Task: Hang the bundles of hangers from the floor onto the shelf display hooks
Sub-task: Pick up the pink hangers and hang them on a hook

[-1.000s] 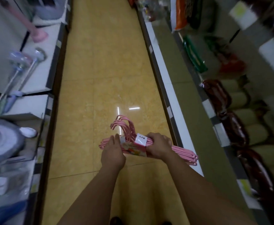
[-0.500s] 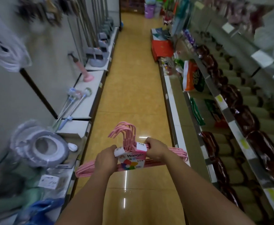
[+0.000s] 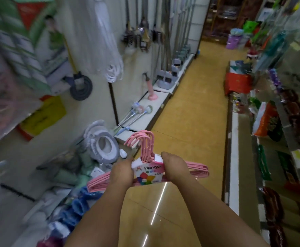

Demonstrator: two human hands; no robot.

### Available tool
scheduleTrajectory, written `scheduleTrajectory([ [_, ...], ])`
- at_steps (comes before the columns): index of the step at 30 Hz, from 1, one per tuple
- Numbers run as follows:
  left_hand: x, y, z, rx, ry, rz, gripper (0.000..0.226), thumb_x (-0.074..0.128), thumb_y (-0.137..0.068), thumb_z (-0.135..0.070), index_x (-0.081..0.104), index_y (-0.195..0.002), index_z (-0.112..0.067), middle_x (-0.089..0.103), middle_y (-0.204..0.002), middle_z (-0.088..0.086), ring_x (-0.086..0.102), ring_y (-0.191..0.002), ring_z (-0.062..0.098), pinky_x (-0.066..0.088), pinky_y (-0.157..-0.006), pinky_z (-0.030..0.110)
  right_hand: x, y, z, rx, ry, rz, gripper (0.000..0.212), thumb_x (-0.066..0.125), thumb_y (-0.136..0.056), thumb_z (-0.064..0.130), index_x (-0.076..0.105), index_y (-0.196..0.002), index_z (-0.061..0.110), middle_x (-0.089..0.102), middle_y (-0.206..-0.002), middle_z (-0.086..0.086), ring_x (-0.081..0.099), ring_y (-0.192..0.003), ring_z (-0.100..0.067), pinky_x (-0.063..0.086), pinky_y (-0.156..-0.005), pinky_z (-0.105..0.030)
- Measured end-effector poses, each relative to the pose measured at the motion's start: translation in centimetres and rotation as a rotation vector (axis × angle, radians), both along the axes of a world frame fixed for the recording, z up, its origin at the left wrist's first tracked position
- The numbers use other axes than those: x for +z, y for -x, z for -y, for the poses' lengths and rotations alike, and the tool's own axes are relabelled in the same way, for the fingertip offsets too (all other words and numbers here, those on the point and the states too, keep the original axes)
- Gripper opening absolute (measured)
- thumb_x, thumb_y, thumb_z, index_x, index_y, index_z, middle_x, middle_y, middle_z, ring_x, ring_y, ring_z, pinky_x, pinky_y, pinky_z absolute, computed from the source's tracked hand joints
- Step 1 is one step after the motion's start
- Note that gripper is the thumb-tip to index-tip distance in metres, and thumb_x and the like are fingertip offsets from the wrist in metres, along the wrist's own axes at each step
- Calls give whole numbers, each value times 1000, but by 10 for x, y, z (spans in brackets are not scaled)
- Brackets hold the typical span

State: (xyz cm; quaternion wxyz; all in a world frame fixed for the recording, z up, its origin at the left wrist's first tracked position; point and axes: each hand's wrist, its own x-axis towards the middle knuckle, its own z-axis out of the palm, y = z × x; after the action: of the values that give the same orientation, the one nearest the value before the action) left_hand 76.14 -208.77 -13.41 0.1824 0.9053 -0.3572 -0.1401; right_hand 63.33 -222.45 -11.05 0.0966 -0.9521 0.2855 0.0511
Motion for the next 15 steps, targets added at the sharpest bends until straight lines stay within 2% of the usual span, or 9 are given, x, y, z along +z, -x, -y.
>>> scheduleTrajectory([
  [4, 13, 13, -34, 154, 7, 12, 50, 43, -86, -6, 55, -130, -28, 66, -117, 9, 60, -106, 30, 47, -87, 34, 7, -6, -25, 118, -26, 40, 35, 66, -81, 18, 48, -110, 10, 60, -107, -8, 59, -95, -26, 41, -72, -33],
  [7, 22, 31, -67, 264, -19, 69, 50, 41, -87, -3, 54, -130, -25, 64, -120, 11, 59, -109, 31, 44, -89, 34, 6, -10, -50, 206, -5, 58, 32, 55, -86, 9, 48, -118, 11, 63, -110, -9, 60, -98, -28, 46, -79, -34],
  [9, 23, 42, -96, 360, -53, 76, 44, 42, -87, -4, 55, -126, -22, 66, -114, 11, 61, -104, 31, 48, -86, 34, 5, -16, -72, 292, 22, 69, 36, 52, -88, 7, 47, -124, 12, 64, -111, -9, 61, -99, -28, 46, -84, -36],
  [12, 25, 56, -145, 523, -21, -7, 29, 42, -89, -10, 54, -112, -22, 71, -92, 10, 68, -83, 31, 57, -73, 38, 5, -25, -113, 406, 13, 79, 40, 49, -89, 3, 46, -128, 12, 60, -120, -10, 56, -108, -29, 41, -92, -37],
  [15, 27, 76, -197, 658, -4, -25, 37, 43, -91, -7, 54, -122, -22, 69, -105, 12, 68, -89, 29, 57, -76, 37, 5, -27, -160, 553, 11, 55, 38, 52, -88, 5, 47, -126, 10, 57, -124, -12, 53, -113, -30, 38, -96, -38],
])
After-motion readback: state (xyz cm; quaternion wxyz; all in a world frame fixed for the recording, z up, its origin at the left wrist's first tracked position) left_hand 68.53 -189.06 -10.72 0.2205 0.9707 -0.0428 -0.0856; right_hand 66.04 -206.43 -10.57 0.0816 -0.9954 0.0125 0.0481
